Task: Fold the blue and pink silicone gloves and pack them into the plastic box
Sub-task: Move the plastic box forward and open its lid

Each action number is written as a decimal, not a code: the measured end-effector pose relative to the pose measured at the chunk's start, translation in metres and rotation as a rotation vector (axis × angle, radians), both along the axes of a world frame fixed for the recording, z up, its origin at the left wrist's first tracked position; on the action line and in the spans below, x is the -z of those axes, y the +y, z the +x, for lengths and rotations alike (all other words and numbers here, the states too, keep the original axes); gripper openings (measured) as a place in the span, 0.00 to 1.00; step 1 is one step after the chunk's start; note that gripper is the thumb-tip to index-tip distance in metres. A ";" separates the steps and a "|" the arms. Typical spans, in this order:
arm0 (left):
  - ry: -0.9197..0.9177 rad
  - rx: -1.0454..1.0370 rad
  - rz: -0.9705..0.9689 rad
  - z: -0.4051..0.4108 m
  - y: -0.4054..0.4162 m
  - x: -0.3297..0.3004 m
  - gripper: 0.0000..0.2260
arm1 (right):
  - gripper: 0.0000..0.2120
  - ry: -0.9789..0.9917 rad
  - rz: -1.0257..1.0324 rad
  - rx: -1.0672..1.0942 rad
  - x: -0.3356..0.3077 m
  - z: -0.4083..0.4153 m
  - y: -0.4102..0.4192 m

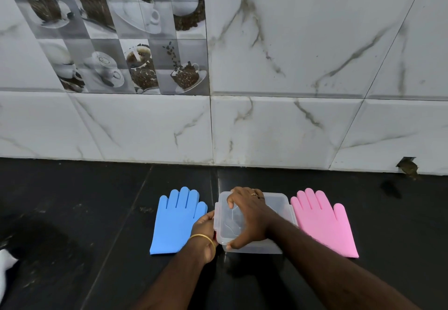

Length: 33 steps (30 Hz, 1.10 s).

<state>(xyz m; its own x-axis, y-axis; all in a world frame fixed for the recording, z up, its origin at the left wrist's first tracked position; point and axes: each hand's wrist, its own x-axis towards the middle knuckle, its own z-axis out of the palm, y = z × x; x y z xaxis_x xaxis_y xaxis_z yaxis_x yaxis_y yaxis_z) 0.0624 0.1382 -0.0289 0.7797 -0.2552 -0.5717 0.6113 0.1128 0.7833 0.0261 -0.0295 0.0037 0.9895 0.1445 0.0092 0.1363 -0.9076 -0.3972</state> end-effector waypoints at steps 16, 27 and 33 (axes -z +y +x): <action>0.103 -0.070 -0.074 0.000 0.003 -0.003 0.07 | 0.46 -0.007 -0.044 -0.043 -0.021 -0.005 0.005; 0.086 -0.007 0.113 -0.003 0.013 -0.019 0.14 | 0.53 0.009 0.071 -0.016 -0.053 -0.021 0.004; -0.318 0.129 0.442 -0.019 0.022 -0.059 0.18 | 0.51 -0.131 0.161 -0.003 -0.090 -0.040 -0.004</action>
<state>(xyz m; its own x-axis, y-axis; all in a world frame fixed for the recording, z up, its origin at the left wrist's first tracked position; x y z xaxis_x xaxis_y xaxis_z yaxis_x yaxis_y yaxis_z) 0.0432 0.1599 0.0302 0.9094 -0.1493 -0.3882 0.3246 -0.3287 0.8869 -0.0139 -0.0334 0.0935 0.9778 0.1335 0.1614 0.1989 -0.8332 -0.5160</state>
